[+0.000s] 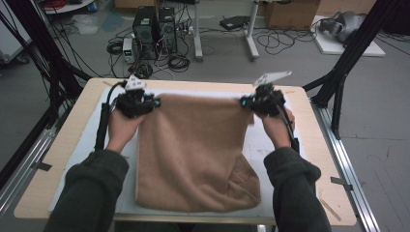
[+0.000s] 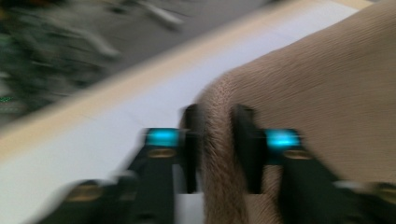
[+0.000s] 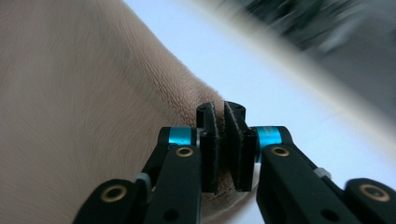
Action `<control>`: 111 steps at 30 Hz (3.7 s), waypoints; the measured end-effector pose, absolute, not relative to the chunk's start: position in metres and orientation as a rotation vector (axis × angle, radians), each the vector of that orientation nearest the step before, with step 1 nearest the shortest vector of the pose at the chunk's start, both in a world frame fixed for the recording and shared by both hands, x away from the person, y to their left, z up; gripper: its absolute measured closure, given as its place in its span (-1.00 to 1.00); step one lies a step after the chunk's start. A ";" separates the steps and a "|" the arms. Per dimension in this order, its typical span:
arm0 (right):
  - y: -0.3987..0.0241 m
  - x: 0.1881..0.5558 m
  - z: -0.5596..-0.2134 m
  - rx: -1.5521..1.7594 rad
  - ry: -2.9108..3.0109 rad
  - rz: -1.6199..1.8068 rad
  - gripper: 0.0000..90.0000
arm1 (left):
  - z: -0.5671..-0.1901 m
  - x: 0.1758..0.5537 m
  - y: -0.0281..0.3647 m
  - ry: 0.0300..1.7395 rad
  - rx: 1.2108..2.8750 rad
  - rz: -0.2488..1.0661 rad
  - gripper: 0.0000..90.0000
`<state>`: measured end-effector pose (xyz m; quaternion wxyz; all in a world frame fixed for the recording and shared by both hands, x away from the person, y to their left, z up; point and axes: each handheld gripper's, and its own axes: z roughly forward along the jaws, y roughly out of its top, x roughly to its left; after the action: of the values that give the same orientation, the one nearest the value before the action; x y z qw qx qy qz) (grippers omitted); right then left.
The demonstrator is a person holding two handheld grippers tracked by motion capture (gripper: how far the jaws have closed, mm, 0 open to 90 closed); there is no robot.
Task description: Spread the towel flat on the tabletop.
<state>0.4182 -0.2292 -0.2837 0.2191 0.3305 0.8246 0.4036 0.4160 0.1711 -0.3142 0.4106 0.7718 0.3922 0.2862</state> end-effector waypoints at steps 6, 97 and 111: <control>-0.227 0.433 -0.308 0.999 2.361 1.117 0.17 | -0.345 0.429 0.179 1.080 1.974 0.586 0.02; -0.215 0.286 -0.431 0.633 2.765 1.105 0.53 | -0.444 0.285 0.184 0.754 2.163 0.309 0.51; -0.220 0.297 -0.392 0.636 2.669 1.186 0.77 | -0.402 0.298 0.192 0.800 1.982 0.335 0.90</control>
<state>0.2967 -0.2203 -0.3919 0.0760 0.2122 0.8904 0.3955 0.2977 0.1918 -0.4017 0.4696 0.8088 0.3266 0.1365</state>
